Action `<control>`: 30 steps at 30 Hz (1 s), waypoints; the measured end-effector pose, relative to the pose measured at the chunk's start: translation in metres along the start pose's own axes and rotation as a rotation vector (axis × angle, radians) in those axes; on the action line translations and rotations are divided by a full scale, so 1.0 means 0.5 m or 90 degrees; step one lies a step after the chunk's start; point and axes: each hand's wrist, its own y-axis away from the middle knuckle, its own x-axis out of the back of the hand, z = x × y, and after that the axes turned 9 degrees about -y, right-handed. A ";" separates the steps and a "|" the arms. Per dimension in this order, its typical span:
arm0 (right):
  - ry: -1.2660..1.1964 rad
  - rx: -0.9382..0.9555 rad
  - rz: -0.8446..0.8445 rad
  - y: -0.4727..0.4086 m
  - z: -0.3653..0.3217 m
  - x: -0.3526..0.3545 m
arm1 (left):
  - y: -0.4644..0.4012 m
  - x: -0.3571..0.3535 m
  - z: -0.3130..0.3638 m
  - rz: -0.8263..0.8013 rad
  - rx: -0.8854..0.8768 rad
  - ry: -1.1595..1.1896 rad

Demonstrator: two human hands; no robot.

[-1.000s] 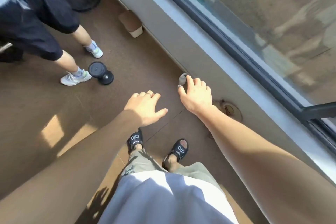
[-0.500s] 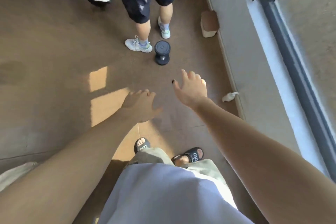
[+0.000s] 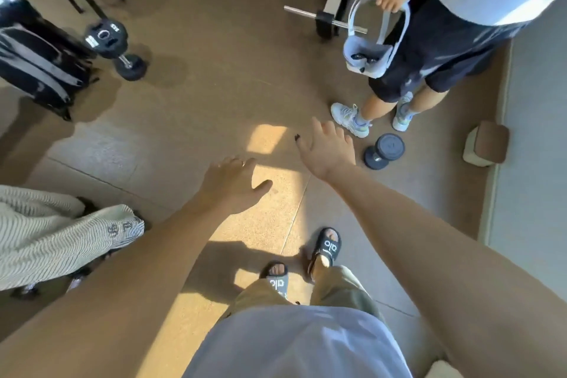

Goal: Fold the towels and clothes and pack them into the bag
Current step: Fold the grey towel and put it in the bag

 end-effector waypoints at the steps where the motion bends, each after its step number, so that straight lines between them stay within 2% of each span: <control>1: 0.004 0.020 -0.007 -0.029 -0.021 0.001 | -0.013 0.007 -0.018 0.006 0.016 0.017; 9: 0.025 0.183 -0.039 -0.287 -0.178 0.033 | -0.147 0.114 -0.116 0.025 0.168 0.116; 18: 0.095 0.323 -0.100 -0.541 -0.367 0.052 | -0.273 0.202 -0.240 0.023 0.281 0.128; 25: 0.127 0.391 -0.109 -0.730 -0.537 0.021 | -0.406 0.223 -0.431 0.021 0.343 0.133; 30: 0.146 0.417 -0.126 -0.907 -0.737 -0.013 | -0.541 0.269 -0.654 0.033 0.364 0.149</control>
